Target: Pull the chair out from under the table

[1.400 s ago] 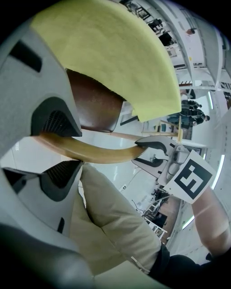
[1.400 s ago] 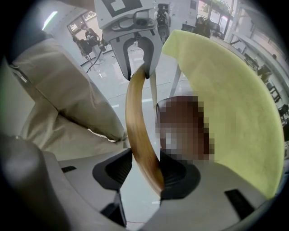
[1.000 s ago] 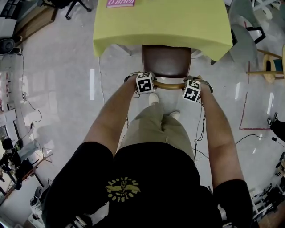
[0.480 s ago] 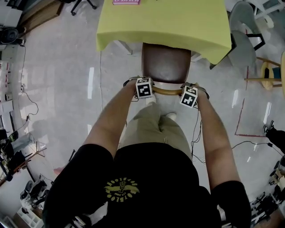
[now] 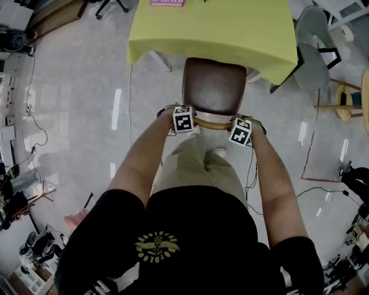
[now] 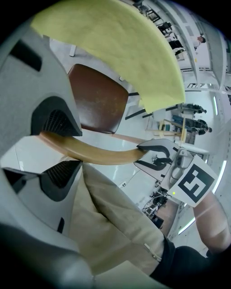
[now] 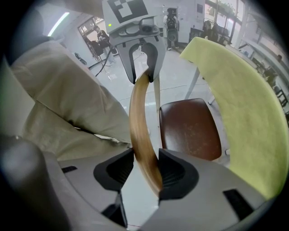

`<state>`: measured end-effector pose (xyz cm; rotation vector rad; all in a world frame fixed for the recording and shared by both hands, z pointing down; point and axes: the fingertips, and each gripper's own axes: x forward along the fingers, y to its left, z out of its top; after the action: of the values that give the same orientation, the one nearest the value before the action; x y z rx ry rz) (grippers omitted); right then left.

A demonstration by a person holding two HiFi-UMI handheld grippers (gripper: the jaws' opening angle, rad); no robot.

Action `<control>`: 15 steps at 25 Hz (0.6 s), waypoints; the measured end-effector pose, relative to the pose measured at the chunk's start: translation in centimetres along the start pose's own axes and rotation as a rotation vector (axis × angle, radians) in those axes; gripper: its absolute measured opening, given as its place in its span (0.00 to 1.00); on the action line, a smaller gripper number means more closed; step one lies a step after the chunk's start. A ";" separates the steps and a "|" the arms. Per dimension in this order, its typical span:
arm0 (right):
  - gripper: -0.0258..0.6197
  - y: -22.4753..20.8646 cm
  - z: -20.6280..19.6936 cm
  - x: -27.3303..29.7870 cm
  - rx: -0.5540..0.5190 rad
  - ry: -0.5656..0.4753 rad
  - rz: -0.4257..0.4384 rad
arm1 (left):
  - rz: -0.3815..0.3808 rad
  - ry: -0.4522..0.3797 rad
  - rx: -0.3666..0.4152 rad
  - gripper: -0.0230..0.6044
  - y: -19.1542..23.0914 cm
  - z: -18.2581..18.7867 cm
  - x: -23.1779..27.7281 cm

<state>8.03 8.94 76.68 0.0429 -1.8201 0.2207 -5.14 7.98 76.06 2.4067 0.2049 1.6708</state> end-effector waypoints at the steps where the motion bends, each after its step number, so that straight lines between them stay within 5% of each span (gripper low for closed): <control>1: 0.30 0.3 0.0 0.1 0.001 -0.001 0.001 | 0.002 0.000 0.000 0.29 -0.3 -0.1 0.1; 15: 0.29 3.3 -0.5 0.0 -0.014 -0.013 -0.003 | 0.017 -0.015 -0.037 0.29 -3.6 -0.5 0.8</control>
<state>8.03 12.21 76.42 0.0374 -1.8341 0.2061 -5.32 11.66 76.08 2.3995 0.1496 1.6487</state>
